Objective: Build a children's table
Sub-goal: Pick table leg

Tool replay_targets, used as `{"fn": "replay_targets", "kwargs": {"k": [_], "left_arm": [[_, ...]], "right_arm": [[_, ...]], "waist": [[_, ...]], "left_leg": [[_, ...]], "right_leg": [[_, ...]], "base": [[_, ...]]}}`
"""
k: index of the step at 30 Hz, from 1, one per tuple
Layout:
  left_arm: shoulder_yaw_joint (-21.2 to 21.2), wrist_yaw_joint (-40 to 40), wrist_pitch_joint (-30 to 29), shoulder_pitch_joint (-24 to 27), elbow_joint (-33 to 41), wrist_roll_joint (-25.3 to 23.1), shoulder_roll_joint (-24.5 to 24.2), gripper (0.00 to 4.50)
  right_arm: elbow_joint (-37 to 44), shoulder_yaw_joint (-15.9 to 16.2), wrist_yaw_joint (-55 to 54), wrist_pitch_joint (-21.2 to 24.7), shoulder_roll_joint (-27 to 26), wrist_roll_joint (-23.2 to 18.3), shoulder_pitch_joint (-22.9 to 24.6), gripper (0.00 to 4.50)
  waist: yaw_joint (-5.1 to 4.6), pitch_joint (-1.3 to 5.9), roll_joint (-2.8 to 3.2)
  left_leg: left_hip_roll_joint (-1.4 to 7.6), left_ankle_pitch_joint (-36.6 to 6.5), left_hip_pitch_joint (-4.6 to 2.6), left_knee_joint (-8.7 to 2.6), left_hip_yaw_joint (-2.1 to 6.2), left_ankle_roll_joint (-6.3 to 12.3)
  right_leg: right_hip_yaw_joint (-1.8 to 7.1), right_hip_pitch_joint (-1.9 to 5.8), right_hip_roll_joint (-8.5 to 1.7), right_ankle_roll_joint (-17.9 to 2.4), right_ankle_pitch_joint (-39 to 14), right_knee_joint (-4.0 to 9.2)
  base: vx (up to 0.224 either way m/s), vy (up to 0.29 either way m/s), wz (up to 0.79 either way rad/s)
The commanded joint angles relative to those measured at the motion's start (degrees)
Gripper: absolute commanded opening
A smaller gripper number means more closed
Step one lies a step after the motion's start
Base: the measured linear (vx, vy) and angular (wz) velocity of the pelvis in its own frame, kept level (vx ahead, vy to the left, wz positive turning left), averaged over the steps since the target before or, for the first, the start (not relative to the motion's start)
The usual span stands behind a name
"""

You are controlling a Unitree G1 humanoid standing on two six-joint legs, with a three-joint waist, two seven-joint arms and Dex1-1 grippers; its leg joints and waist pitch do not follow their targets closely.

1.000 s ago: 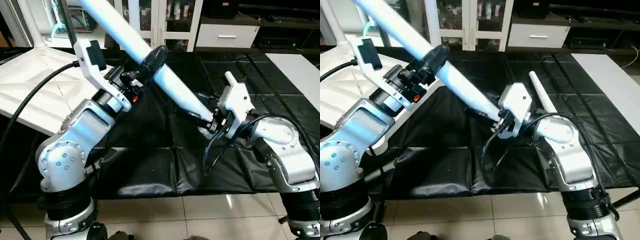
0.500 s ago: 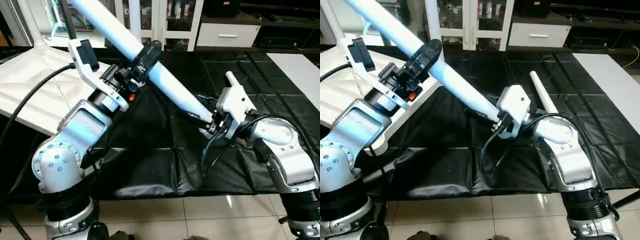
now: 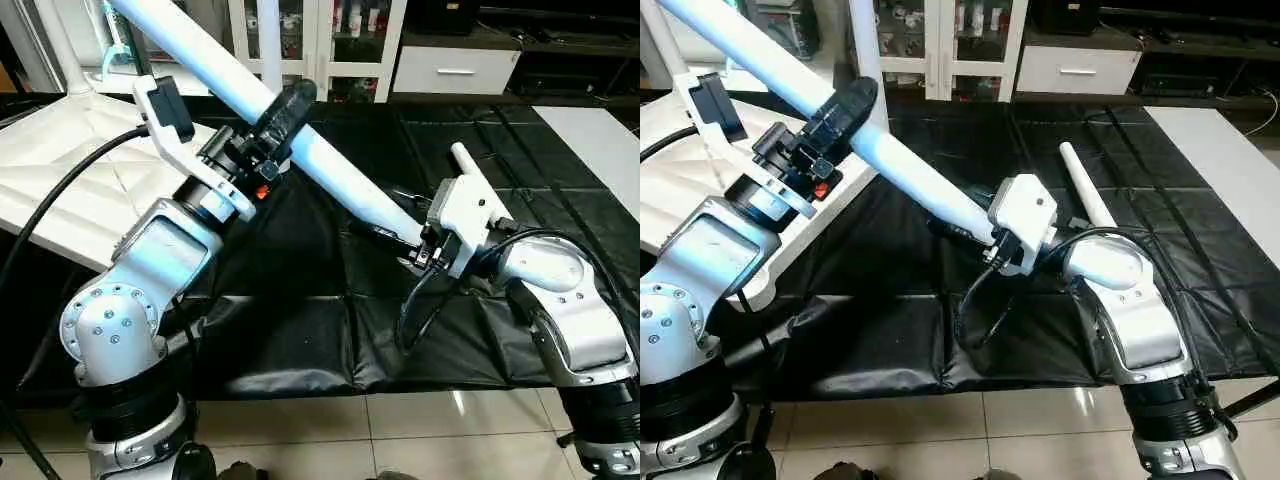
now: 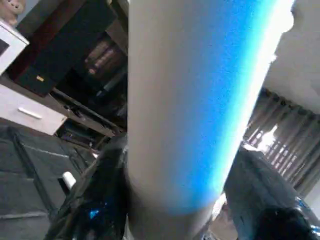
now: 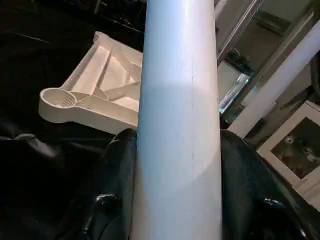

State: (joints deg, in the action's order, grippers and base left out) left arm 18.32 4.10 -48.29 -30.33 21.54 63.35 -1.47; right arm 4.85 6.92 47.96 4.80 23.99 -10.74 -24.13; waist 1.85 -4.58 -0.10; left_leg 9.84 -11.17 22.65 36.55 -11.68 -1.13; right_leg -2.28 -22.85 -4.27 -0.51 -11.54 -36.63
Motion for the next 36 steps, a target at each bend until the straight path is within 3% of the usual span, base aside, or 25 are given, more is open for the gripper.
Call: {"fn": "replay_targets", "kwargs": {"k": [1,4,8,16,18,20,23,24,26,28,30,31,34,36], "left_arm": [[0.1,-1.2,1.1,-0.5,-0.3,0.3,-0.4,2.35],[0.1,-1.3,1.3,-0.5,-0.4,0.6,-0.6,1.96],[-0.1,-1.6,1.7,-0.3,-0.3,0.9,-0.8,1.77],[-0.6,-2.2,2.8,-0.3,-0.3,0.9,-1.0,1.70],[-0.6,-2.3,3.0,-0.3,-0.4,0.7,-1.1,1.70],[-1.1,-2.1,4.5,-0.7,-0.1,-2.0,-1.6,1.70],[-5.1,0.6,9.2,-1.0,1.2,-11.2,-4.6,1.69],[-5.1,0.6,9.2,-1.0,1.2,-11.2,-4.6,1.68],[-10.8,2.6,15.9,-0.9,2.2,-22.1,-7.7,1.68],[-13.4,3.8,18.9,-0.5,2.8,-25.7,-8.1,1.68],[-15.5,4.8,20.8,0.0,4.1,-27.3,-7.7,1.68],[-17.8,5.6,21.6,0.3,5.3,-28.7,-7.9,1.68],[-19.2,5.8,21.1,0.5,6.0,-29.0,-8.1,1.68],[-19.4,5.6,22.4,0.7,5.3,-30.2,-7.9,1.68]], "right_arm": [[0.3,-0.1,-0.4,-1.2,0.6,1.0,-0.3,1.82],[0.2,-0.1,-0.5,-1.4,0.5,1.1,-0.3,1.82],[-0.2,0.2,-1.0,-2.2,0.5,1.7,-0.5,1.82],[-1.0,0.3,-1.2,-2.5,0.2,2.2,-0.9,1.82],[-1.0,0.1,-0.9,-1.8,-0.1,1.3,-1.0,2.38],[-1.9,-0.6,-1.9,-1.3,-0.3,1.2,-1.7,2.52],[-3.8,-0.8,-5.6,-2.7,-0.4,4.9,-2.6,2.80],[-3.8,-0.8,-5.6,-2.7,-0.4,4.9,-2.6,2.88],[-5.1,-0.1,-10.7,-2.1,-2.1,8.6,-3.2,2.98],[-5.4,0.7,-14.1,-1.4,-3.5,11.0,-3.3,3.22],[-6.1,1.9,-18.6,-1.2,-5.1,14.4,-3.7,3.42],[-7.4,3.7,-23.9,-1.3,-6.4,19.6,-4.8,3.42],[-8.2,5.0,-28.6,-1.4,-7.6,23.7,-5.6,3.73],[-9.4,5.9,-31.8,-2.0,-9.2,26.0,-6.4,3.86]], "waist": [[-0.18,4.31,0.20],[-0.21,4.30,0.21],[-0.11,4.44,0.45],[-0.14,4.56,0.42],[-0.16,4.57,0.48],[-0.14,4.65,0.43],[-0.17,4.66,0.41],[-0.17,4.59,0.35],[-0.23,4.66,0.37],[-0.36,4.67,0.51],[-0.33,4.62,0.77],[-0.34,4.57,1.03],[-0.49,4.51,0.95],[-0.46,4.26,1.45]], "left_leg": [[3.13,-11.5,-1.62,-4.75,1.90,-0.26],[3.12,-11.7,-1.61,-4.76,1.91,-0.34],[3.14,-11.3,-1.70,-4.73,1.92,-0.58],[3.13,-10.8,-1.62,-4.65,1.90,-0.38],[3.11,-11.0,-1.64,-4.65,1.89,-0.31],[3.14,-10.9,-1.68,-4.61,1.88,-0.33],[3.15,-10.3,-1.66,-4.59,1.91,-0.19],[3.19,-10.4,-1.66,-4.71,1.98,-0.09],[3.16,-10.1,-1.65,-4.64,1.92,-0.62],[3.22,-9.8,-1.66,-4.72,2.08,-1.12],[3.25,-9.5,-1.62,-4.80,2.08,-1.98],[3.19,-9.3,-1.62,-4.85,2.14,-2.61],[2.91,-11.2,-1.73,-4.86,1.89,-3.45],[2.92,-12.3,-1.78,-4.99,1.96,-4.06]], "right_leg": [[2.41,2.23,-3.03,-10.8,-9.8,4.84],[2.42,2.25,-3.03,-10.7,-9.9,4.86],[2.40,2.24,-3.01,-10.9,-8.8,4.70],[2.39,2.39,-3.01,-11.3,-7.6,4.58],[2.37,2.38,-2.97,-11.5,-7.7,4.56],[2.37,2.41,-2.99,-11.6,-7.4,4.51],[2.36,2.37,-3.03,-10.9,-7.9,4.57],[2.36,2.28,-3.05,-10.6,-8.5,4.82],[2.42,2.35,-3.13,-10.2,-8.5,4.63],[2.40,2.29,-3.16,-9.6,-8.3,4.59],[2.41,2.27,-3.21,-10.2,-6.9,4.42],[2.32,2.15,-3.09,-10.6,-5.6,4.24],[2.45,2.20,-2.94,-10.4,-6.2,4.19],[2.46,1.95,-2.86,-10.1,-6.6,4.30]], "base": [[0.000,0.000,0.00],[0.000,0.000,0.00],[0.000,0.000,0.00],[0.000,0.000,0.00],[0.000,0.000,0.00],[0.000,0.000,0.00],[0.000,0.000,0.00],[0.000,0.000,0.00],[0.000,0.000,0.00],[0.000,0.000,0.00],[0.000,0.000,0.00],[0.000,0.000,0.00],[0.000,0.000,0.00],[0.000,0.000,0.00]]}}
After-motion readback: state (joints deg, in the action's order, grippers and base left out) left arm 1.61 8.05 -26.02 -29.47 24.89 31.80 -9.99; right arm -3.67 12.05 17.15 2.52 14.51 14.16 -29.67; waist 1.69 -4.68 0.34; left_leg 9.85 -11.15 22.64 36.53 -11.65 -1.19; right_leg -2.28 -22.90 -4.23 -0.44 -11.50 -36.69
